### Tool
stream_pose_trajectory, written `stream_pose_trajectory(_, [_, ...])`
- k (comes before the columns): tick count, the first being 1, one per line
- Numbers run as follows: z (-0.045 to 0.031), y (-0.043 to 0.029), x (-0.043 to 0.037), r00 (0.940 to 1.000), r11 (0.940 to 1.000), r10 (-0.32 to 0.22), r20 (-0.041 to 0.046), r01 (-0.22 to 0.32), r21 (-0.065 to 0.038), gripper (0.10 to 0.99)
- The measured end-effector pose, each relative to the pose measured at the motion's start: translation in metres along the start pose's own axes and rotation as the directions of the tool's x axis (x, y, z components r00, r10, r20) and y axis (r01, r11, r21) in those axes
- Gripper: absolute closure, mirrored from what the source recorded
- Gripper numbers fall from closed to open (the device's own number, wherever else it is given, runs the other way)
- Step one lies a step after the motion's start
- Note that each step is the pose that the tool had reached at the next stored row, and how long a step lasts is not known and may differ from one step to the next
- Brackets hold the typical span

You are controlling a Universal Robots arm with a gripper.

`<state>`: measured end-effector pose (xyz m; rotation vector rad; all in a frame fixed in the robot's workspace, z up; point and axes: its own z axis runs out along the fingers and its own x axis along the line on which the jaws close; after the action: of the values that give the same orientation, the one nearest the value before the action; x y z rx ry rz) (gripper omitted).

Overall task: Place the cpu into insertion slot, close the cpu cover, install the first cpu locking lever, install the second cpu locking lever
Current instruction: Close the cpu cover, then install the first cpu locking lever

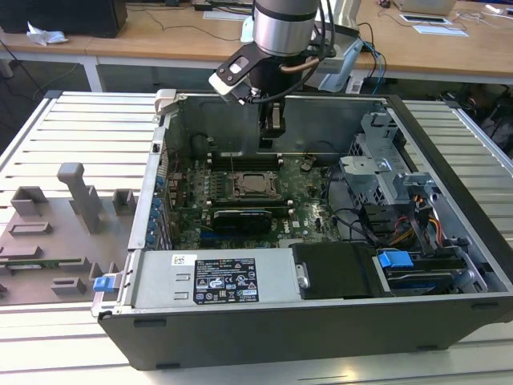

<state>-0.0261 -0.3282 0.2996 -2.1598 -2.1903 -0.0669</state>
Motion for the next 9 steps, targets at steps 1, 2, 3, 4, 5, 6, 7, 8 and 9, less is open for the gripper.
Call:
stream_pose_trajectory(1, [0.0000,0.0000,0.0000,1.0000,1.0000,0.000,0.0000,0.000,0.000,0.980])
stream_pose_trajectory(2, [-0.0001,0.0000,0.0000,1.0000,1.0000,0.000,0.0000,0.000,0.000,0.980])
stream_pose_trajectory(3, [-0.0001,0.0000,0.0000,1.0000,1.0000,0.000,0.0000,0.000,0.000,0.980])
stream_pose_trajectory(4, [-0.0001,0.0000,0.0000,1.0000,1.0000,0.000,-0.0001,0.000,0.000,0.980])
stream_pose_trajectory(5, [-0.0002,0.0000,0.0000,1.0000,1.0000,0.000,0.0000,0.000,0.000,0.980])
stream_pose_trajectory(6, [-0.0002,0.0000,0.0000,1.0000,1.0000,0.000,0.0000,0.000,0.000,0.980])
stream_pose_trajectory(7, [-0.0002,0.0000,0.0000,1.0000,1.0000,0.000,0.0000,0.000,0.000,0.980])
stream_pose_trajectory(8, [-0.0003,0.0000,0.0000,0.9999,0.9999,-0.010,0.0002,0.010,0.001,0.980])
stream_pose_trajectory(9, [-0.0003,0.0000,0.0000,0.9993,0.9993,-0.038,0.0005,0.038,0.003,0.980])
